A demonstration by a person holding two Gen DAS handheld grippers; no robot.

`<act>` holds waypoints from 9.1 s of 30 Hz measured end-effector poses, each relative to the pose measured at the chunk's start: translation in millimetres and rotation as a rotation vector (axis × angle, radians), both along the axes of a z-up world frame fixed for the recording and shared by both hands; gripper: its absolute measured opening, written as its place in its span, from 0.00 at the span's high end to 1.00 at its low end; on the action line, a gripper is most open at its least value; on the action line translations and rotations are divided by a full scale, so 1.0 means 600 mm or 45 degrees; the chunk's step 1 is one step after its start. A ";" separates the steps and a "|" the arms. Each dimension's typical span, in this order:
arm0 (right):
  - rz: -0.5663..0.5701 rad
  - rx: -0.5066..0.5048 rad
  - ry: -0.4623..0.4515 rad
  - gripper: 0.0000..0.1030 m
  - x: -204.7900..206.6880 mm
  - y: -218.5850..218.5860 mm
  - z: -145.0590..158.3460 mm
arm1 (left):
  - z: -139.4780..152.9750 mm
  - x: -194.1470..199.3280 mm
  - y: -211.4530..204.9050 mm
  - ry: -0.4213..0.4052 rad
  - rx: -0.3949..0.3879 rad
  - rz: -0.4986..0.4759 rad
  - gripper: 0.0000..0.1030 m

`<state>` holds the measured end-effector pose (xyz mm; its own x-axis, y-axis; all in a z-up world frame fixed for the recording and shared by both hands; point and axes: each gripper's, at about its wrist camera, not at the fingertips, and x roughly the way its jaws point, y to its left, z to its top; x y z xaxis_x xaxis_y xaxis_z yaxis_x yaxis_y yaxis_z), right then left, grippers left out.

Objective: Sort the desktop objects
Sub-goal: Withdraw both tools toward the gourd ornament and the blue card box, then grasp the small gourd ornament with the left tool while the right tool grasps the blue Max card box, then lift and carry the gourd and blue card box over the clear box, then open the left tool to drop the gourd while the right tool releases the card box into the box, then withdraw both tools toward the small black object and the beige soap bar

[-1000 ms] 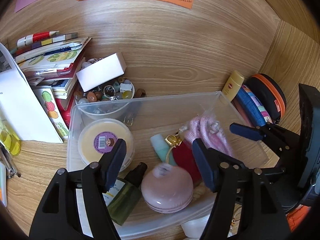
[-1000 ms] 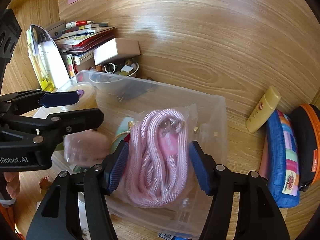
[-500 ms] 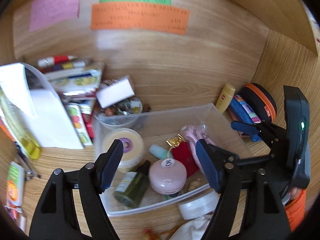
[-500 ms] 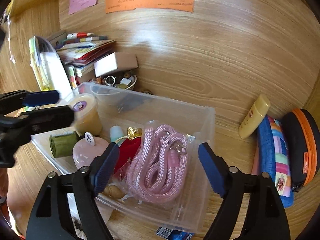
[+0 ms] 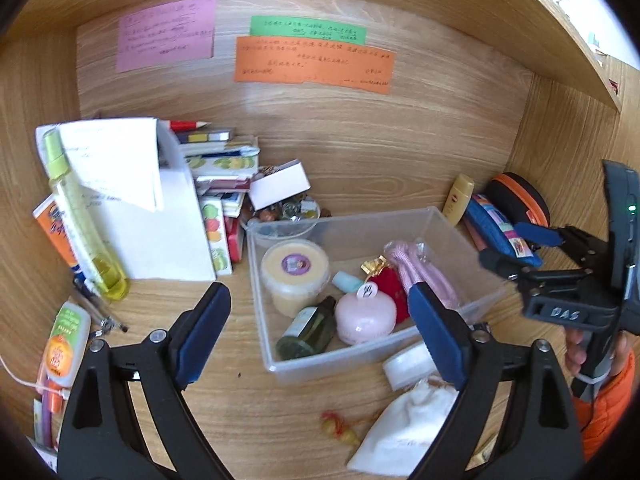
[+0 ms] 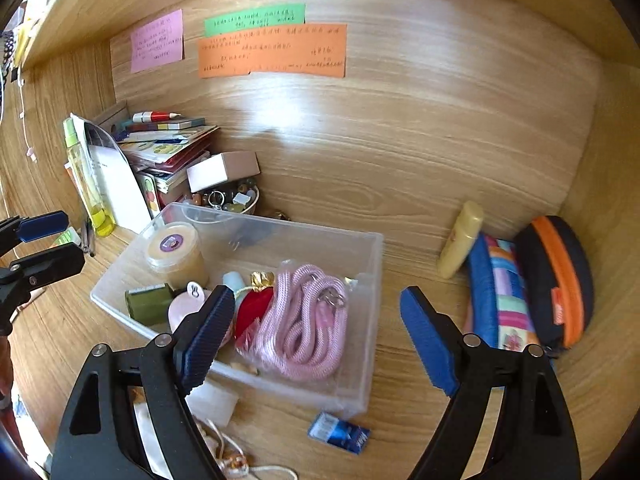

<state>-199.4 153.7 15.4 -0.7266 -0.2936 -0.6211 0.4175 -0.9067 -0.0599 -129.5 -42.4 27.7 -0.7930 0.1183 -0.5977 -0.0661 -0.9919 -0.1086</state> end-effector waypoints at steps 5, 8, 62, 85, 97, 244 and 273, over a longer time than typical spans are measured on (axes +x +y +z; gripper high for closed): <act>-0.047 0.029 0.029 0.16 0.037 0.014 0.001 | -0.027 0.016 -0.019 -0.043 -0.007 0.032 0.11; -0.071 0.041 0.019 0.15 0.054 0.022 -0.007 | -0.048 0.023 -0.029 -0.081 0.002 0.040 0.11; -0.214 0.102 -0.343 0.37 0.037 0.047 -0.177 | -0.197 0.046 0.035 -0.308 -0.188 -0.177 0.55; -0.188 0.096 -0.292 0.56 0.052 0.035 -0.174 | -0.197 0.042 0.076 -0.287 -0.243 -0.227 0.85; -0.197 0.048 -0.265 0.56 0.062 0.053 -0.157 | -0.185 0.054 0.064 -0.232 -0.207 -0.175 0.85; -0.076 -0.040 -0.070 0.22 0.231 0.047 -0.092 | -0.146 0.169 0.052 -0.142 -0.034 -0.051 0.12; 0.124 0.003 -0.153 0.51 0.313 0.021 -0.174 | -0.209 0.238 0.114 -0.189 -0.141 -0.151 0.46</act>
<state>-11.4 166.3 -88.9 -0.6153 -0.3574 -0.7026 0.5076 -0.8616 -0.0062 13.6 25.7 -97.7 -0.6799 0.1324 -0.7212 -0.1742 -0.9846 -0.0166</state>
